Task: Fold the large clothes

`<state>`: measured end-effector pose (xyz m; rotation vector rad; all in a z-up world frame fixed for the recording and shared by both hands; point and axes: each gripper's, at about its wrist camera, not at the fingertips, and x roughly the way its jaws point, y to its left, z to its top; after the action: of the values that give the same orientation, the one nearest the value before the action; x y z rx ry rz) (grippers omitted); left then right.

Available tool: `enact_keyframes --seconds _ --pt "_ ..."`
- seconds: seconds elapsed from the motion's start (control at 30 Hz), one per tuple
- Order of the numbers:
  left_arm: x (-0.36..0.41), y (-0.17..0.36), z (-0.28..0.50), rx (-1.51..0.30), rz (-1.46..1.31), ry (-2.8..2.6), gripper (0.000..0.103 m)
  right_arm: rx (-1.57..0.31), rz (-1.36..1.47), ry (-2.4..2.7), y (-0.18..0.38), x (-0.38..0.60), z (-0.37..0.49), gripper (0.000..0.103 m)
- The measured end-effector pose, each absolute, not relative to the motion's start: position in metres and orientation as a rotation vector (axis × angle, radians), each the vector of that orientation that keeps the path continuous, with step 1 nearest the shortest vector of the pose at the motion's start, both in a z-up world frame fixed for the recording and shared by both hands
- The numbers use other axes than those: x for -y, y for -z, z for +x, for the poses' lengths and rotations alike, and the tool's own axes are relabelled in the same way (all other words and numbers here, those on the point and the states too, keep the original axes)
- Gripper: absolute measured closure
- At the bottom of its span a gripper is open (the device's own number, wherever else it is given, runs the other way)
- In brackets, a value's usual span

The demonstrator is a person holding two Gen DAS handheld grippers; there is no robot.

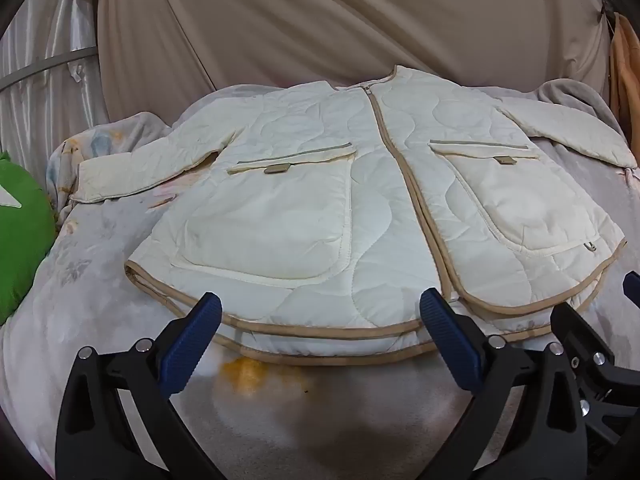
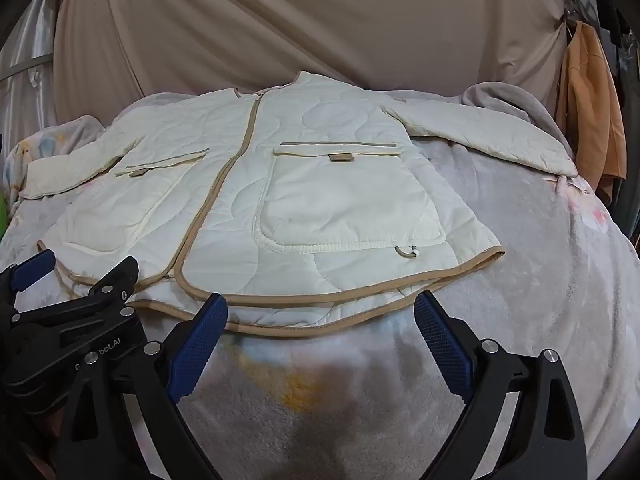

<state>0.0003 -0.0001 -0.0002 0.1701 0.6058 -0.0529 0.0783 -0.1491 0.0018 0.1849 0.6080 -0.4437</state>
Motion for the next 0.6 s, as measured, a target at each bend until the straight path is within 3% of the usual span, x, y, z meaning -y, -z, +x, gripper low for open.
enact_keyframes --seconds 0.6 --pt "0.0002 0.0003 0.0005 -0.609 0.173 0.052 0.006 -0.619 0.187 0.442 -0.0006 0.1497 0.0790 0.010"
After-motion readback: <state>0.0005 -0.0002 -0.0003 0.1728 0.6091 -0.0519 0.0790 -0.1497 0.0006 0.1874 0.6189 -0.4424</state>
